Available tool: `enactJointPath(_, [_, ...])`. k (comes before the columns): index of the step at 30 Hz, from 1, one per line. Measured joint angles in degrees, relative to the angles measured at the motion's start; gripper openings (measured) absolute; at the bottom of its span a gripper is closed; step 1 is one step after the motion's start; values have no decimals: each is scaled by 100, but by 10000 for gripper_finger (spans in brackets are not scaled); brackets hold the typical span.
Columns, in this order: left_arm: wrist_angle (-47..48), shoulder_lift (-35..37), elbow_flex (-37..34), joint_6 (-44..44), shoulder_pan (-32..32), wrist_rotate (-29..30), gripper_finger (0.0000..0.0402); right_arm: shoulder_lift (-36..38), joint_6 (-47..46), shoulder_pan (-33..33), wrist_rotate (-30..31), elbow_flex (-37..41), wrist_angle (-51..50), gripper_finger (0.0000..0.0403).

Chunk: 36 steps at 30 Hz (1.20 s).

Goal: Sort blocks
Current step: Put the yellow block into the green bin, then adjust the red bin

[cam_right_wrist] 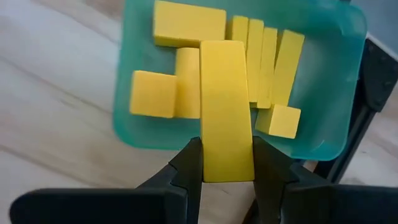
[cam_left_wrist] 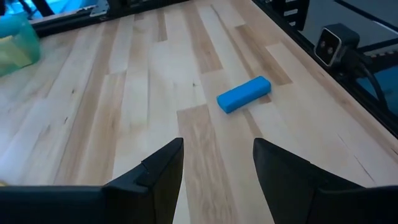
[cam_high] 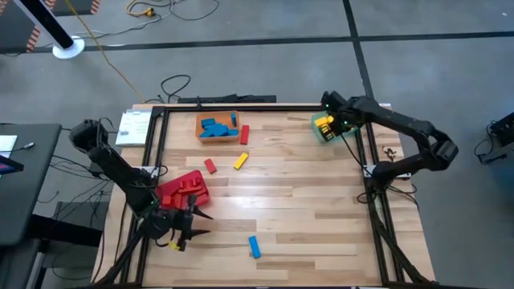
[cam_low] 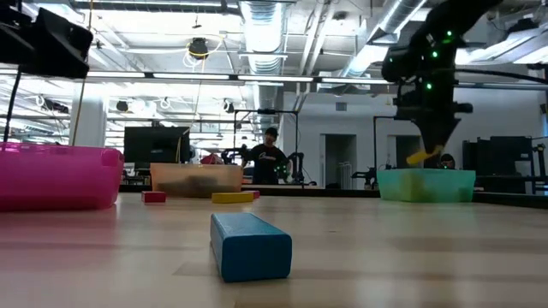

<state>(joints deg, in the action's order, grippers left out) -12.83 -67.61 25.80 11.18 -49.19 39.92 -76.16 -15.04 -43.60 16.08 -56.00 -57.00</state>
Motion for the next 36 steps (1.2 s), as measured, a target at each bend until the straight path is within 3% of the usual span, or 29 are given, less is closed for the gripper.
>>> enactJointPath(10, [-134, 0, 0, 90, 109, 0, 190, 0, -8, -657, -150, 465, 869, 119])
enactJointPath(21, [-136, 0, 0, 254, 109, -2, 190, 0, 51, -937, -279, 699, 1266, 122])
enactJointPath(28, [-363, 0, 0, 148, 109, -2, 190, -2, 50, -932, -359, 749, 1310, 163])
enactJointPath(36, [-458, 0, 0, 127, 109, -2, 190, -2, -3, -932, -412, 749, 1361, 237])
